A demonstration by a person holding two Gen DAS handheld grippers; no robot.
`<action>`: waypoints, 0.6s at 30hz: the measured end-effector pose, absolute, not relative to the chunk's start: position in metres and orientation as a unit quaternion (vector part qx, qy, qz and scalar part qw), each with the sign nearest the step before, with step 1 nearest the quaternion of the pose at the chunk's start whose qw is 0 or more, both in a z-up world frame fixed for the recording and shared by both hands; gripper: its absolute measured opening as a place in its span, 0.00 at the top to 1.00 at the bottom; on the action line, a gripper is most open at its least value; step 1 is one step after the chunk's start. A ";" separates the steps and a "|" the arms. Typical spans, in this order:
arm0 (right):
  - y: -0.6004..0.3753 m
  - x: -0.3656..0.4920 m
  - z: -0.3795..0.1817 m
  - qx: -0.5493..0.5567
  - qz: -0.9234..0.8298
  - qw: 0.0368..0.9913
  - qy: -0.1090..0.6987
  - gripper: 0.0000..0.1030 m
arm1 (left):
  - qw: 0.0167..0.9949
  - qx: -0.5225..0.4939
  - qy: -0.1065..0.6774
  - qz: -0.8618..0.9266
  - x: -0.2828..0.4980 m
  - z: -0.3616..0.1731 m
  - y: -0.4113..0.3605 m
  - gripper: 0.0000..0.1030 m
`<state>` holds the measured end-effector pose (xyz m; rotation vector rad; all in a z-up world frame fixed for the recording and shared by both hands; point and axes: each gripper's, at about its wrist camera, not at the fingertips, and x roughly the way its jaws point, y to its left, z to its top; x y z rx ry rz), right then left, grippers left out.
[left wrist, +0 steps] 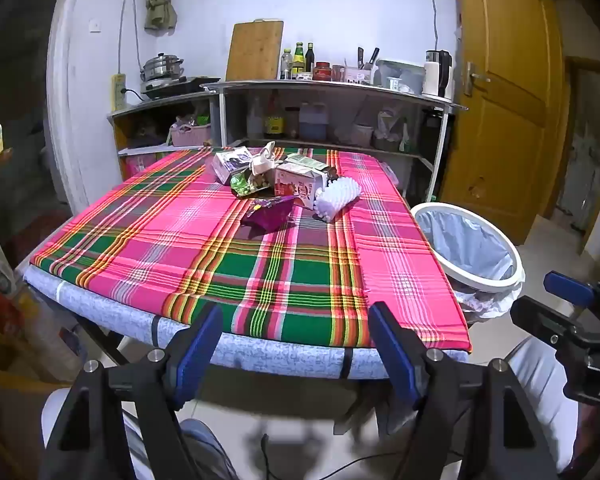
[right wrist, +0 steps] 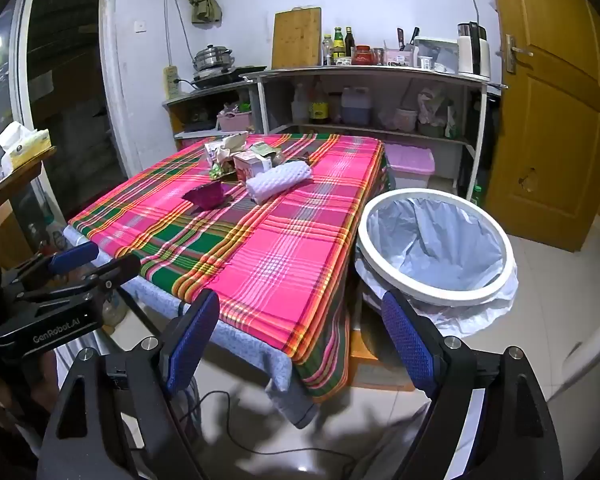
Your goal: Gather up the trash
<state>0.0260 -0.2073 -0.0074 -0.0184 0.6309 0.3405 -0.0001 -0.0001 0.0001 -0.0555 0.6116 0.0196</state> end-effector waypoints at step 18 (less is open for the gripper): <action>-0.206 0.024 -0.007 -0.011 0.165 0.937 0.306 0.19 | 0.954 -0.021 0.298 0.012 0.002 0.003 -0.002 0.28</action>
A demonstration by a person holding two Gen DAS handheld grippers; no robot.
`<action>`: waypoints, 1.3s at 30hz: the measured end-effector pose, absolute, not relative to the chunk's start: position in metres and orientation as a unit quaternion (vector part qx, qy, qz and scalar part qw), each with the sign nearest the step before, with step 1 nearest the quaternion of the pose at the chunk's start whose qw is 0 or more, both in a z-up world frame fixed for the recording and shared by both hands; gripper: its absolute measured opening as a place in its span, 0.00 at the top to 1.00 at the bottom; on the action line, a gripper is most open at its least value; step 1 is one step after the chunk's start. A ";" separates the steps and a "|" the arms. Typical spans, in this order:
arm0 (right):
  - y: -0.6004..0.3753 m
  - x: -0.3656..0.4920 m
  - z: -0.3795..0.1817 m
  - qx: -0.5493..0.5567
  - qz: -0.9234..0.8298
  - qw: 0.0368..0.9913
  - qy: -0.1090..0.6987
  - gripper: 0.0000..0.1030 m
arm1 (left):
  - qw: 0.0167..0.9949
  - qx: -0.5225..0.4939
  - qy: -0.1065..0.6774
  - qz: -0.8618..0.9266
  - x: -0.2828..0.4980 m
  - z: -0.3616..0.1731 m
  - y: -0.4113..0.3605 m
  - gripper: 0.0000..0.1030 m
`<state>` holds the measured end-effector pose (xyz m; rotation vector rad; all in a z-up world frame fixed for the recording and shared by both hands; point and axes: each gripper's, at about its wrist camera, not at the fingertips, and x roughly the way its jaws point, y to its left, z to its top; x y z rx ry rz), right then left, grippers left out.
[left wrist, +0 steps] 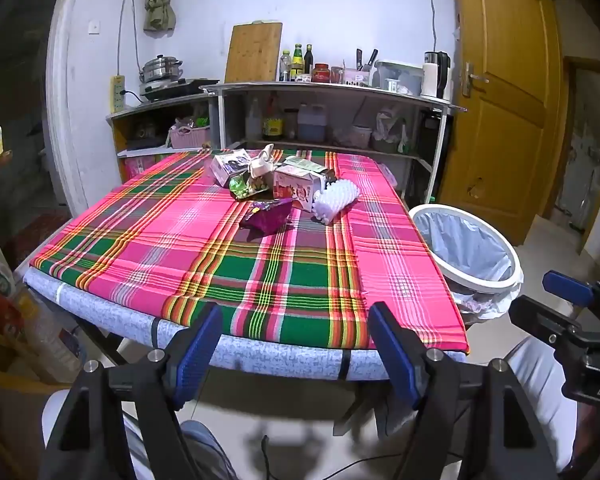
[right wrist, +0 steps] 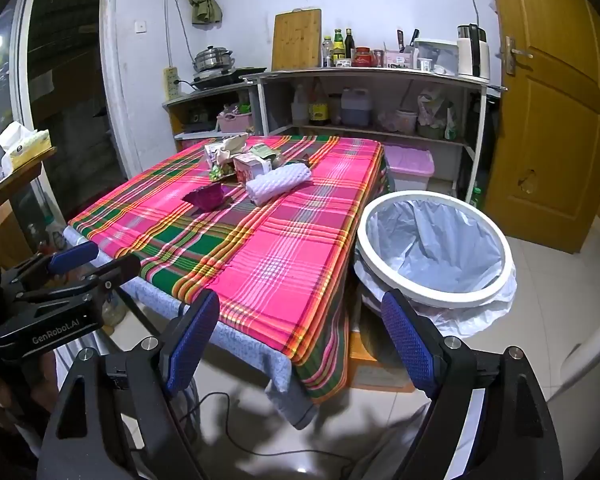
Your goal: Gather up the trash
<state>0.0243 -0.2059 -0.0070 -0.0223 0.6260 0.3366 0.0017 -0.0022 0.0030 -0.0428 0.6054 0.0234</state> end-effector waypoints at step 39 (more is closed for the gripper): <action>-0.211 0.025 -0.001 -0.011 0.164 0.939 0.303 0.19 | 0.958 -0.017 0.287 0.012 -0.004 0.011 -0.003 0.28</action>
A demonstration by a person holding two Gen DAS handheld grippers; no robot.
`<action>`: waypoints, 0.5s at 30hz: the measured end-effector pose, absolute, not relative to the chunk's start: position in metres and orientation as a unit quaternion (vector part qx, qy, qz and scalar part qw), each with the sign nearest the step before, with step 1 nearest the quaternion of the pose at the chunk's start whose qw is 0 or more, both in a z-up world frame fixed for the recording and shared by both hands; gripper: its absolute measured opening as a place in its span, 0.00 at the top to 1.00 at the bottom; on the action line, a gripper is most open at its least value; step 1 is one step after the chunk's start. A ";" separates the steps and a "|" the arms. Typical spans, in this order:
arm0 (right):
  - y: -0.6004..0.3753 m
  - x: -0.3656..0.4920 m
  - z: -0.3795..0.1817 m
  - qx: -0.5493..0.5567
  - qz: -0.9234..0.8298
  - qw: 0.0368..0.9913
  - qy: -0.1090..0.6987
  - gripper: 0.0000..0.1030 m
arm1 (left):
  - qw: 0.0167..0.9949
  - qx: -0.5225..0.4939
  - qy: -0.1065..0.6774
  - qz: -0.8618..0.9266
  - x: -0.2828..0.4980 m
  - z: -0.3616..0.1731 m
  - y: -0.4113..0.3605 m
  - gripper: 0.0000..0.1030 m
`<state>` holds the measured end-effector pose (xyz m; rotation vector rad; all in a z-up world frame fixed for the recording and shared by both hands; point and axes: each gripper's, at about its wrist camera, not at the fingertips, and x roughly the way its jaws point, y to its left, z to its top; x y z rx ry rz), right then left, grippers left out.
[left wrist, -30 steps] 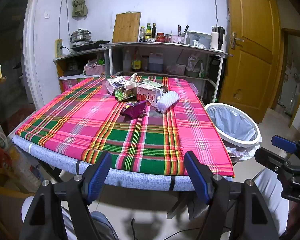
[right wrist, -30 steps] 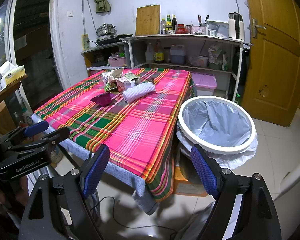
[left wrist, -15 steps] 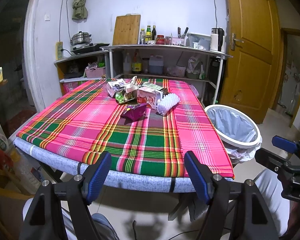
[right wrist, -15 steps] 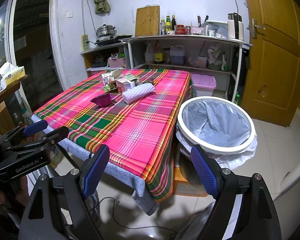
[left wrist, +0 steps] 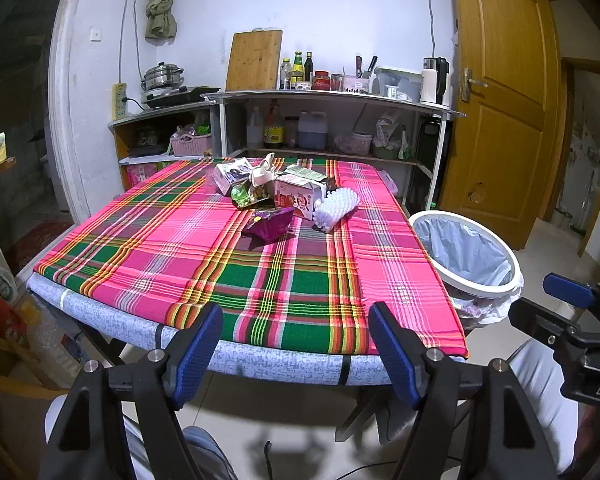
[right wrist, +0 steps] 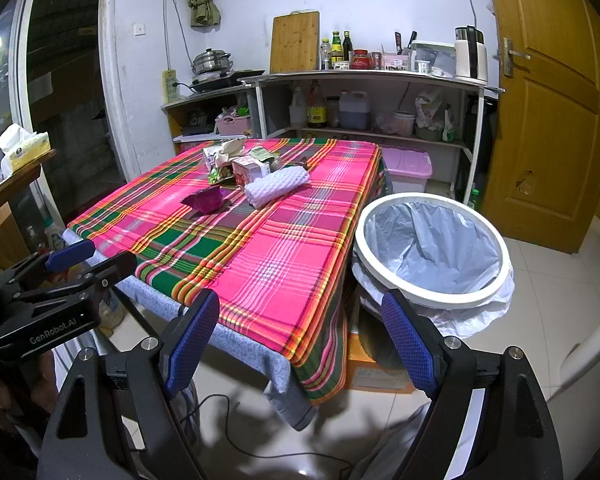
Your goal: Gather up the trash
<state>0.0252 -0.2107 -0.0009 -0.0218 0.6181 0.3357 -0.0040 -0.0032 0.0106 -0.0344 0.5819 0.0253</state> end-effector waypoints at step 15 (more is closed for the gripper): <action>-0.210 0.025 -0.001 -0.011 0.164 0.939 0.302 0.19 | 0.958 -0.018 0.286 0.012 -0.005 0.013 -0.002 0.28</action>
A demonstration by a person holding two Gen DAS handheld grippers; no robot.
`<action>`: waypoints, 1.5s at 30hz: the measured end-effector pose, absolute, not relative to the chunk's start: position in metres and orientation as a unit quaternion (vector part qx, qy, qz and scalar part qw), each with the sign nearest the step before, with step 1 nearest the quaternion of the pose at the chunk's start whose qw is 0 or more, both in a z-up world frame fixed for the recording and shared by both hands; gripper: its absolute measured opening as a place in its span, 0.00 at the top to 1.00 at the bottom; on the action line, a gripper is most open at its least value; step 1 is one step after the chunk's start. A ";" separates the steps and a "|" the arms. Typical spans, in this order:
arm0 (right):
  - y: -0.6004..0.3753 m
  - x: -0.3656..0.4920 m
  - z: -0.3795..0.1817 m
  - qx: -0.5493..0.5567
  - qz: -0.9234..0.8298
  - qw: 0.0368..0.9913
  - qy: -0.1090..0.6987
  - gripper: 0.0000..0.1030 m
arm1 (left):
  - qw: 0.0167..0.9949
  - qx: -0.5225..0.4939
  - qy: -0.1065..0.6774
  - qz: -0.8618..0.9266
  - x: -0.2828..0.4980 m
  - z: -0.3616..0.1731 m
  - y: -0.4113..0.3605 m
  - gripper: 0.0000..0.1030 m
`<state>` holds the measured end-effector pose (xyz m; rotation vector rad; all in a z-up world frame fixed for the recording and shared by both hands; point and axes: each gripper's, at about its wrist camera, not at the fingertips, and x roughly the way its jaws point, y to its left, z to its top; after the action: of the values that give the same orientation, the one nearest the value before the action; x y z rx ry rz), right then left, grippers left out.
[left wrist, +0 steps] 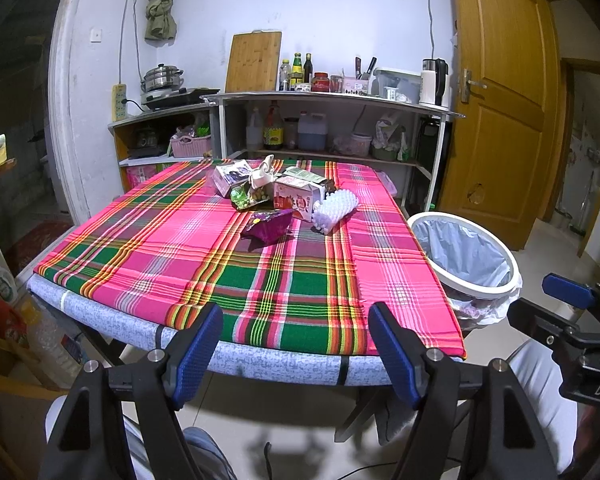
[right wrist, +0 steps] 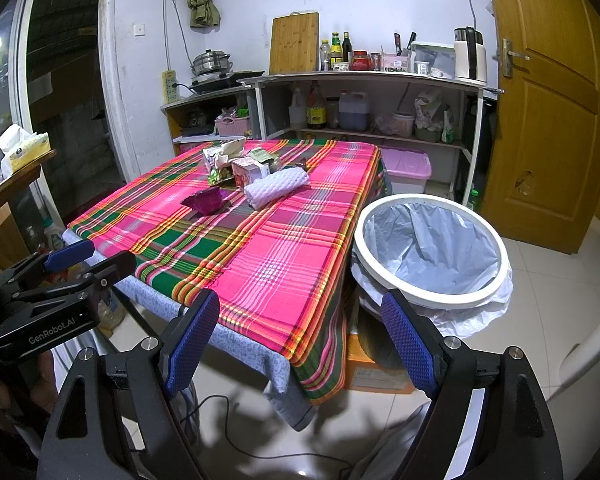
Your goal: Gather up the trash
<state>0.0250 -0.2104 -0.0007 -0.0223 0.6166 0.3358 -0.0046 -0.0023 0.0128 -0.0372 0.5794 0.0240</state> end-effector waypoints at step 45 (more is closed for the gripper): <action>-0.191 0.078 -0.003 -0.014 0.186 0.930 0.316 0.19 | 0.952 -0.039 0.303 0.008 0.049 0.000 0.027 0.28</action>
<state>0.0781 -0.1910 -0.0034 -0.0284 0.6481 0.3801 0.0493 0.0266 -0.0001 -0.0800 0.6162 0.0158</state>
